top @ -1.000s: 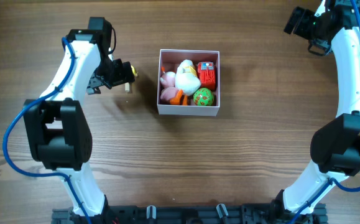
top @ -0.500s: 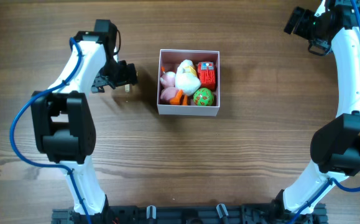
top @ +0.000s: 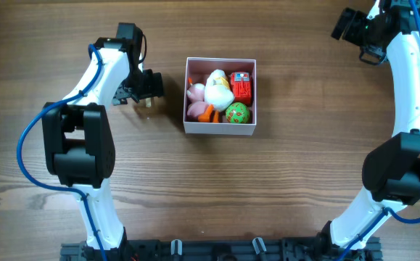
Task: Pack container
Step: 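Lower the left gripper onto the mouse-face rattle drum handle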
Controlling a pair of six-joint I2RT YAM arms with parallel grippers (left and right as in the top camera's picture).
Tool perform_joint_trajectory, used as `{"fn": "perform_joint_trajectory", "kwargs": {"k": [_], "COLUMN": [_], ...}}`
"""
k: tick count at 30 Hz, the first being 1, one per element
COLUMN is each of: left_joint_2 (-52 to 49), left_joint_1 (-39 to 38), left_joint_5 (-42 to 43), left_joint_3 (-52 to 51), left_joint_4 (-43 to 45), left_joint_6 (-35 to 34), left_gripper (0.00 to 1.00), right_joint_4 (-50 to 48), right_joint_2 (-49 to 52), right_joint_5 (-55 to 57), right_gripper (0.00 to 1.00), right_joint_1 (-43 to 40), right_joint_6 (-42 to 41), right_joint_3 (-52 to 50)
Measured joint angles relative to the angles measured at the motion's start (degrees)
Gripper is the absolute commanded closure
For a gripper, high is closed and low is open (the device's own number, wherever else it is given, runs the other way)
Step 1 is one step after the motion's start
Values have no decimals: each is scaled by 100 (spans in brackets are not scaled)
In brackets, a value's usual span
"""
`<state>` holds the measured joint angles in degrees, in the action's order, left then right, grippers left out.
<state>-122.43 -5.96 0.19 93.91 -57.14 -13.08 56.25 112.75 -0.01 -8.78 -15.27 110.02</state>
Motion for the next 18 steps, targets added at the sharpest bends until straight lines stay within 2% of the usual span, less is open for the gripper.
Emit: {"fn": "perform_joint_trajectory", "kwargs": {"k": [9,15,18], "left_joint_2": [-256,-262,-262], "left_joint_1": [0,0,0], "left_joint_5": [-37,-42,-42], "left_joint_3": [-4,-9,-9], "left_joint_4": [280,494,531], "left_joint_6": [387,535,555], "left_gripper": [3,9,9], "right_joint_4": [0,0,0], "right_joint_2": [0,0,0], "right_joint_5": [0,0,0], "right_gripper": [0,0,0], "right_joint_1": [0,0,0], "right_joint_6": [0,0,0], "right_joint_3": [0,0,0]}}
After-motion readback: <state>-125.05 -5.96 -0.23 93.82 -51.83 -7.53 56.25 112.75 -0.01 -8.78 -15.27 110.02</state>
